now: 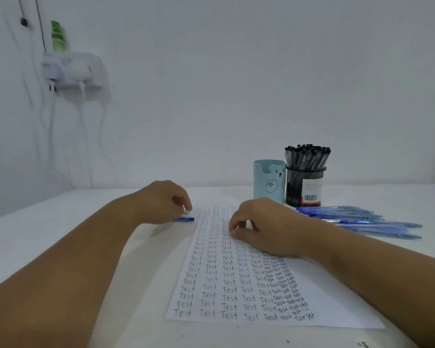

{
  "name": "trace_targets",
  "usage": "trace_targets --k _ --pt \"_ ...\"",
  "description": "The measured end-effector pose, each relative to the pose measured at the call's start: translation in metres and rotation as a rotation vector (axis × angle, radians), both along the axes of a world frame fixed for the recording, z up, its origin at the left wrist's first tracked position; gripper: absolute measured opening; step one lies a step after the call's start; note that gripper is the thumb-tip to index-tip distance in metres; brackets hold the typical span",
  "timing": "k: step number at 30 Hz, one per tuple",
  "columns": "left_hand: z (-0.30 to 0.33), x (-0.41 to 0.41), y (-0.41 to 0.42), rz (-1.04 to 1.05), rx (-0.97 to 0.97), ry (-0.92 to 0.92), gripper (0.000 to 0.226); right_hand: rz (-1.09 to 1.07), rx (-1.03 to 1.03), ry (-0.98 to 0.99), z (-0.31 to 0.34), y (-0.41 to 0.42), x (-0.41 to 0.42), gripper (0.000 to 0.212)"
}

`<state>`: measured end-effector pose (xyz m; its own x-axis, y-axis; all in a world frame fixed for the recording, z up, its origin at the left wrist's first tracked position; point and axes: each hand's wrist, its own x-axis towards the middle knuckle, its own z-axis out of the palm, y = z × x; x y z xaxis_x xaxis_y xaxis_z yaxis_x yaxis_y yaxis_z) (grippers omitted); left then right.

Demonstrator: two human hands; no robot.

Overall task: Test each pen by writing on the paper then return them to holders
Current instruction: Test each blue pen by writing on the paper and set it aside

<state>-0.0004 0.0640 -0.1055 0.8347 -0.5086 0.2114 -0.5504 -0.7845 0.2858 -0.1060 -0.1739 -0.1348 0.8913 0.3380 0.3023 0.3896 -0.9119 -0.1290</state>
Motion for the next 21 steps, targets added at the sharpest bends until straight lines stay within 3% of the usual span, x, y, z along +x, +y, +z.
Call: trace_targets --k 6,10,13,16,19,21 --pt "0.001 0.004 0.012 0.079 0.025 0.074 0.018 0.003 0.018 -0.006 -0.004 -0.003 0.003 0.022" --pt "-0.008 0.007 0.006 0.052 0.089 0.039 0.005 0.021 0.047 -0.014 -0.006 -0.004 0.003 0.021" --pt "-0.011 0.008 0.002 0.03 0.084 -0.01 0.008 0.026 0.055 -0.016 -0.007 -0.005 0.003 0.021" --pt "-0.01 0.008 -0.003 0.001 -0.227 -0.02 0.018 0.021 0.072 -0.026 -0.007 -0.007 0.0 0.019" --pt "0.001 -0.003 -0.018 -0.082 -0.764 0.083 0.015 -0.001 0.133 -0.05 -0.006 -0.01 -0.003 0.017" --pt "0.007 -0.013 -0.03 -0.161 -1.179 0.281 0.02 -0.014 0.17 -0.07 -0.005 -0.013 -0.004 0.015"
